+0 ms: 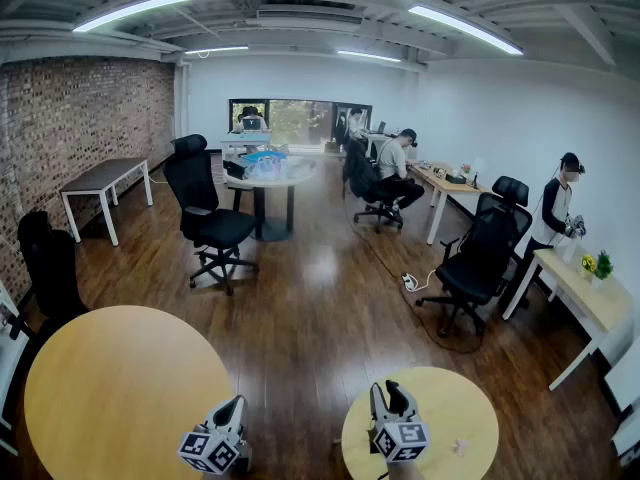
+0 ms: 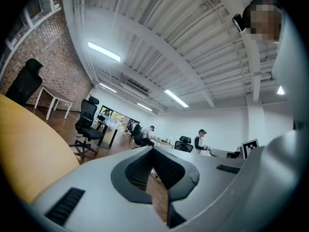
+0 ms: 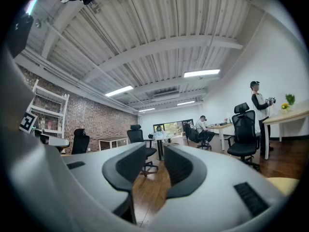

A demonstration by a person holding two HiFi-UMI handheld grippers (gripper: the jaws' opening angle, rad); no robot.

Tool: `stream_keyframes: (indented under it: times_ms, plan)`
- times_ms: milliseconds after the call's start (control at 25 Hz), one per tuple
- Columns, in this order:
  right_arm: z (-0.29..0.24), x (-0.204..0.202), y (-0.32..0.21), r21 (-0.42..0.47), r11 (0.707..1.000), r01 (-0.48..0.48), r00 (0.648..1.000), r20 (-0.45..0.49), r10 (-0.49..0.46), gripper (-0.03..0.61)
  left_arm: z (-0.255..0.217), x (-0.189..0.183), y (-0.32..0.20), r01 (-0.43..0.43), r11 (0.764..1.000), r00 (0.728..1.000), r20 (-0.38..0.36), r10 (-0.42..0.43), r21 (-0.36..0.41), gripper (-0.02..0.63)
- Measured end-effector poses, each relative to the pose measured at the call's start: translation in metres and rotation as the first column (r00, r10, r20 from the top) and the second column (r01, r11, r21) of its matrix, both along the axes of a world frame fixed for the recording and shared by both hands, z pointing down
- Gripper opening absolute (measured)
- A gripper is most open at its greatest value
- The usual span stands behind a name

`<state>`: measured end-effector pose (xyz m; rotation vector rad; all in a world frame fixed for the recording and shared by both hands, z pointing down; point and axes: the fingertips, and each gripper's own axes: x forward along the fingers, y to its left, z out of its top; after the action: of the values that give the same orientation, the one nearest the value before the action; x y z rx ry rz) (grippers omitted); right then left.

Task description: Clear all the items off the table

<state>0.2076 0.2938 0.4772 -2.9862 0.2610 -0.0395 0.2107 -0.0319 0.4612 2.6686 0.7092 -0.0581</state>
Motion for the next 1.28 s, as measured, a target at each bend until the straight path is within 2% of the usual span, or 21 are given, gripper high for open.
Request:
stream_keyframes:
  times_ms: [80,160,240,280,400,560,760,880,920,960,1160,1280]
  plan:
    - [0.002,0.004,0.013,-0.017,1.0,-0.015,1.0,0.014,0.016,0.196,-0.001,0.006,0.013,-0.011,1.0,1.0,-0.017,0.01,-0.015,-0.009]
    - [0.0,0.007,0.028,-0.035,0.999,-0.037,0.999,0.026,0.038,0.34,-0.005,0.011,0.027,-0.025,0.999,0.999,-0.034,0.024,-0.028,-0.009]
    - [-0.005,0.007,0.042,-0.044,0.997,-0.063,0.997,0.029,0.065,0.356,-0.01,0.015,0.042,-0.051,0.998,0.998,-0.045,0.049,-0.032,-0.009]
    - [-0.007,0.005,0.047,-0.047,0.996,-0.076,0.997,0.03,0.078,0.401,-0.013,0.017,0.049,-0.069,0.997,0.997,-0.046,0.068,-0.029,-0.009]
    - [-0.012,-0.003,0.061,-0.055,0.991,-0.119,0.992,0.032,0.121,0.407,-0.016,0.021,0.065,-0.118,0.993,0.992,-0.04,0.117,-0.022,-0.009]
    - [-0.006,-0.018,0.08,-0.058,0.984,-0.171,0.983,0.058,0.175,0.407,-0.013,0.023,0.072,-0.137,0.99,0.99,-0.032,0.137,-0.017,-0.009]
    - [0.02,-0.028,0.096,-0.074,0.975,-0.21,0.966,0.136,0.219,0.408,0.0,0.023,0.089,-0.179,0.984,0.984,-0.007,0.179,0.005,-0.009]
    - [0.039,-0.032,0.103,-0.092,0.975,-0.201,0.954,0.207,0.217,0.408,0.009,0.021,0.097,-0.19,0.982,0.982,0.021,0.19,0.005,-0.009]
    - [0.048,-0.034,0.105,-0.101,0.975,-0.197,0.947,0.239,0.216,0.462,0.013,0.02,0.099,-0.189,0.982,0.981,0.035,0.189,0.006,-0.009]
    - [0.057,-0.035,0.107,-0.109,0.975,-0.194,0.938,0.271,0.217,0.486,0.018,0.02,0.1,-0.189,0.982,0.981,0.051,0.188,0.009,-0.009]
    - [0.106,-0.048,0.12,-0.147,0.968,-0.204,0.884,0.397,0.246,0.486,0.047,0.014,0.112,-0.216,0.975,0.967,0.145,0.208,0.043,-0.009]
    - [0.149,-0.059,0.122,-0.148,0.969,-0.198,0.837,0.489,0.246,0.486,0.067,0.012,0.122,-0.244,0.968,0.952,0.203,0.229,0.054,-0.009]
